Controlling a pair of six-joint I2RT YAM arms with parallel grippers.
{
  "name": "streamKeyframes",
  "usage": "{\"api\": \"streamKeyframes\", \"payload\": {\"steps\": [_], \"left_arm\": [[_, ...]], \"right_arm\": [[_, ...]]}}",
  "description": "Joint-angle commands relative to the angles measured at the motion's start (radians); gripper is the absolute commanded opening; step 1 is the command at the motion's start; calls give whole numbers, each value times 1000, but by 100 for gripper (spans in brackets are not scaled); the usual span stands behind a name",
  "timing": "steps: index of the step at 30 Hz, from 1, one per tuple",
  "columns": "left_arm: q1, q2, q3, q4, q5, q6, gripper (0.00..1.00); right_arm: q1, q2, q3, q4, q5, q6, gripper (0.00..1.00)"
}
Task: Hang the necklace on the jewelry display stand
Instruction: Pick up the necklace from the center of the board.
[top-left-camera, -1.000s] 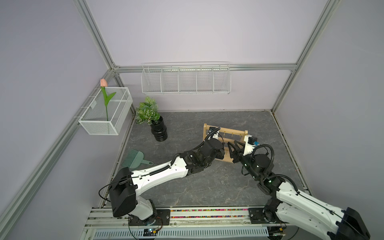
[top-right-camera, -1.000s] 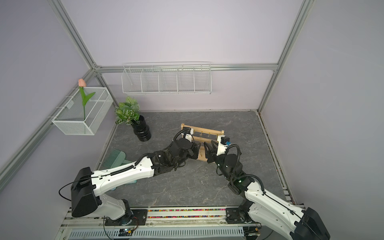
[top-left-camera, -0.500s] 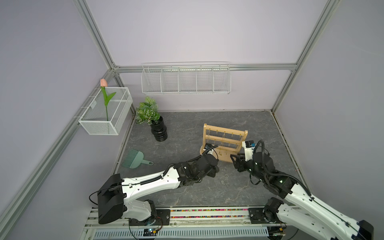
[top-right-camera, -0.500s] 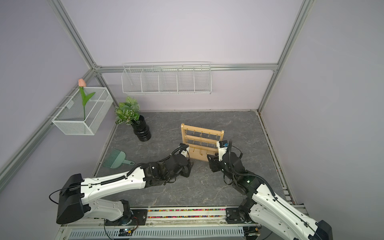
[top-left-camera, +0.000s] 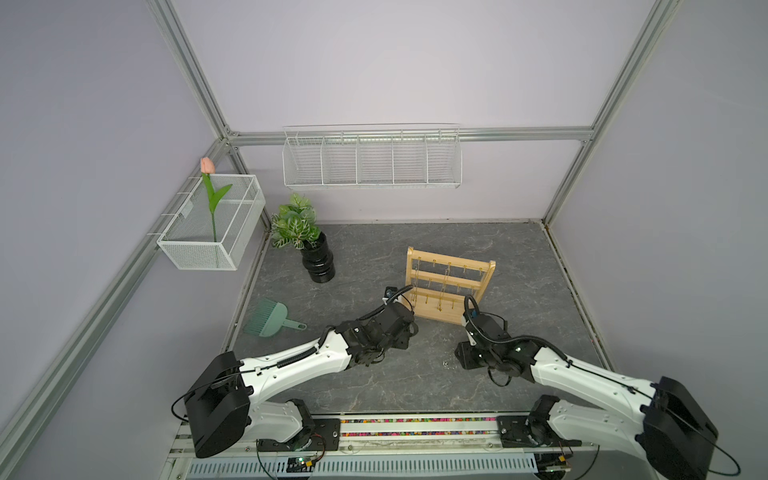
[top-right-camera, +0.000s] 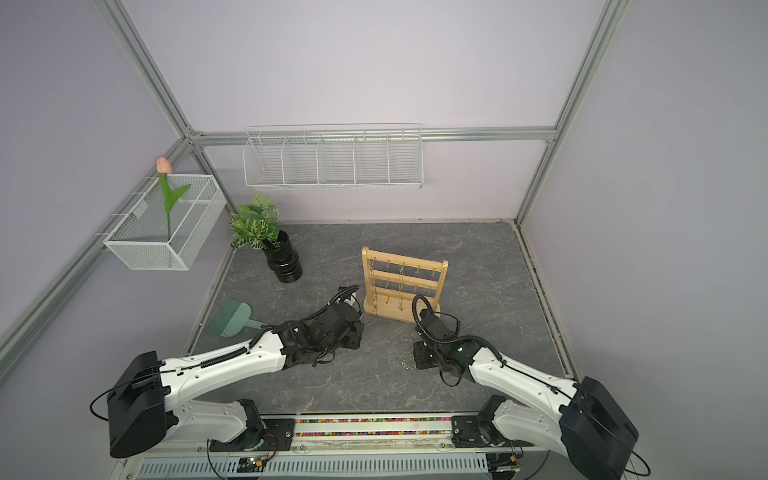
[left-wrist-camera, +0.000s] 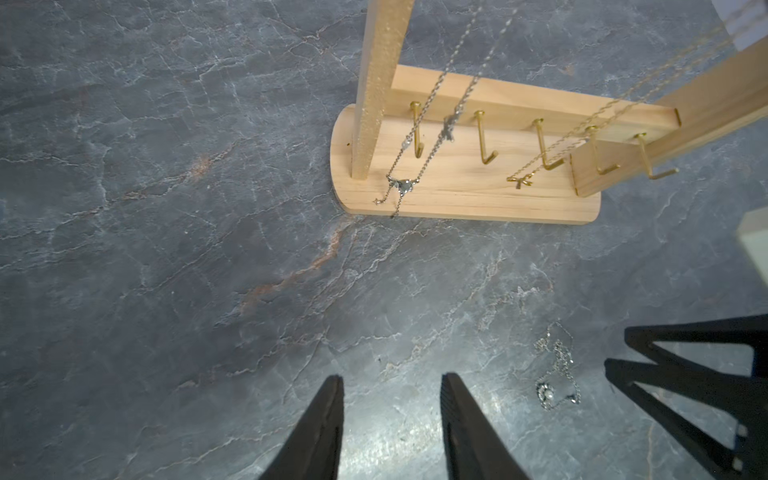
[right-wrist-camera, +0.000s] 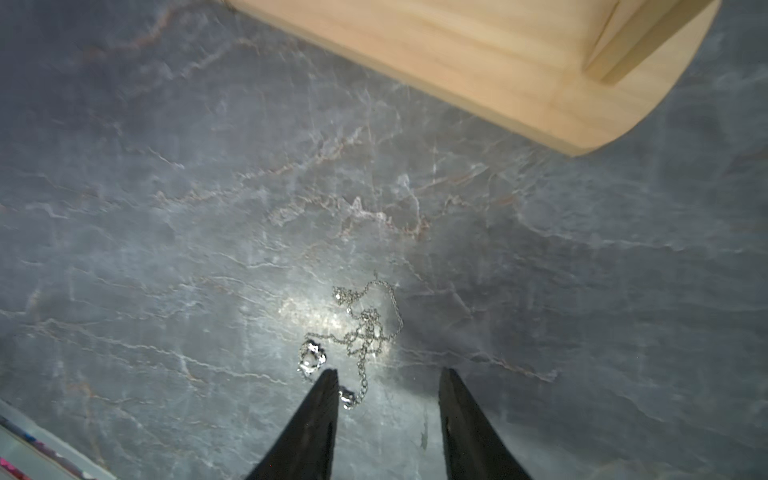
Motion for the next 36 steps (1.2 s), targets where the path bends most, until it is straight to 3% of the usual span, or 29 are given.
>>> {"api": "streamKeyframes", "payload": {"steps": [1,11,27,36], "left_arm": [[18,37,13,46,26,8,41],[22,62,15,72,12,21,41],[35,-29,-36,49,-25,26,41],[44,-60,-48,39,-30,31,41]], "right_arm": [[24,52,24,31,-19,48,40],[60,144,31,94,16,103,34],[178,272,121,-116,164,197,18],[181,296,119,-138,224,234,7]]}}
